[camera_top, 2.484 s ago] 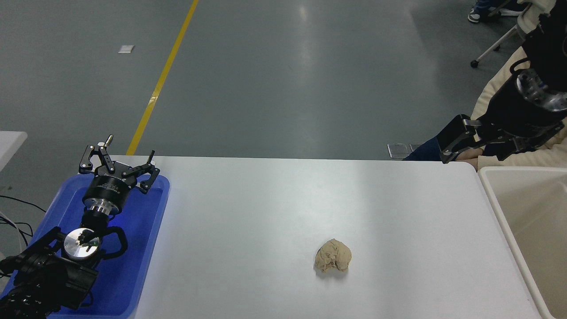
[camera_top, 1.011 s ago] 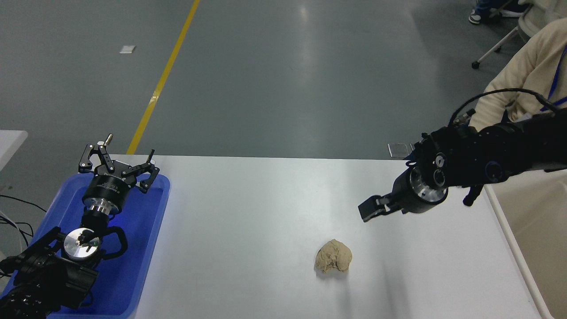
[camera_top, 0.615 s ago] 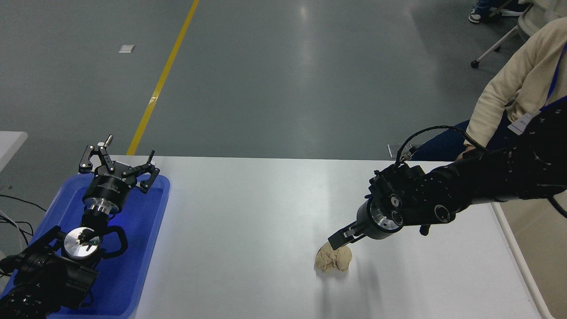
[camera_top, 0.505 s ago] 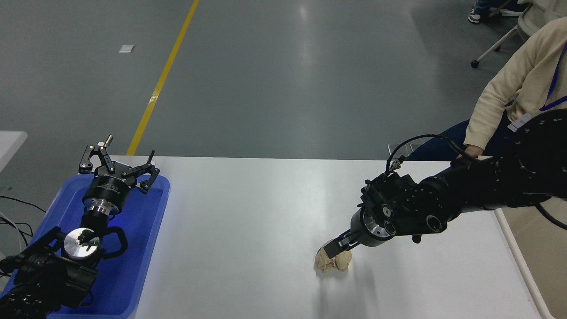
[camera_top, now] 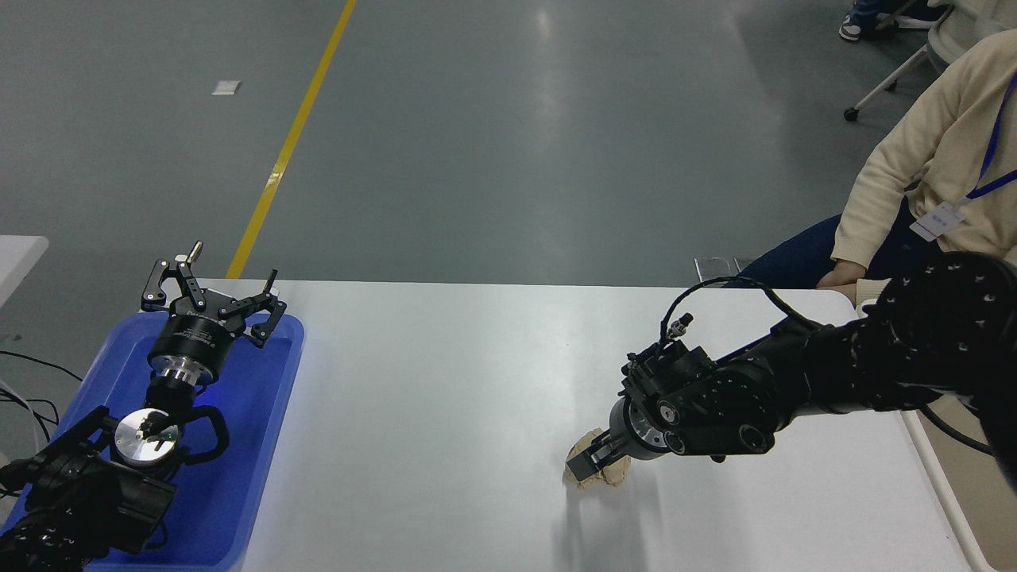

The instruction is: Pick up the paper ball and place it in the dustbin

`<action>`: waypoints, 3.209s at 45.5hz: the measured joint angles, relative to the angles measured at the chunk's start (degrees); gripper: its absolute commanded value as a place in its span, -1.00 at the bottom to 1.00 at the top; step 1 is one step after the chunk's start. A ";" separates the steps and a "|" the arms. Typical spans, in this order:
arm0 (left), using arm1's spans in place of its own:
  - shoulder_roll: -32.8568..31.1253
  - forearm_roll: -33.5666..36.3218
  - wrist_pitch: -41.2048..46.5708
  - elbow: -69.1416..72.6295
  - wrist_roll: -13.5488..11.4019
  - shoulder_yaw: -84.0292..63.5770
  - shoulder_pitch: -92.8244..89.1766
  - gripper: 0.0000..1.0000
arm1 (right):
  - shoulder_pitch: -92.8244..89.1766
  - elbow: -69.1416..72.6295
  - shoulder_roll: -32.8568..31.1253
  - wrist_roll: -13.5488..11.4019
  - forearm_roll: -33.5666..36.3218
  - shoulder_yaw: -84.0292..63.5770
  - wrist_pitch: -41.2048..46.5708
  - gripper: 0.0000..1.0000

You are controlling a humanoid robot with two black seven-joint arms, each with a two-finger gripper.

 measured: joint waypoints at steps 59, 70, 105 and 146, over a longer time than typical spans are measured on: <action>0.00 0.00 0.00 0.00 0.00 0.00 0.02 1.00 | -5.04 -4.49 0.10 -8.73 -1.23 1.78 4.93 -1.00; 0.00 0.00 0.00 0.00 -0.01 0.00 0.02 1.00 | -1.99 -4.05 0.10 -10.10 0.49 3.04 12.41 -1.00; 0.00 0.01 0.00 0.00 0.00 -0.01 -0.01 1.00 | 27.42 2.10 -15.94 -10.09 23.92 -8.39 31.67 -1.00; 0.00 0.00 0.00 0.00 0.00 0.00 0.03 1.00 | 54.35 4.71 -22.68 -9.96 44.43 -34.41 32.66 -1.00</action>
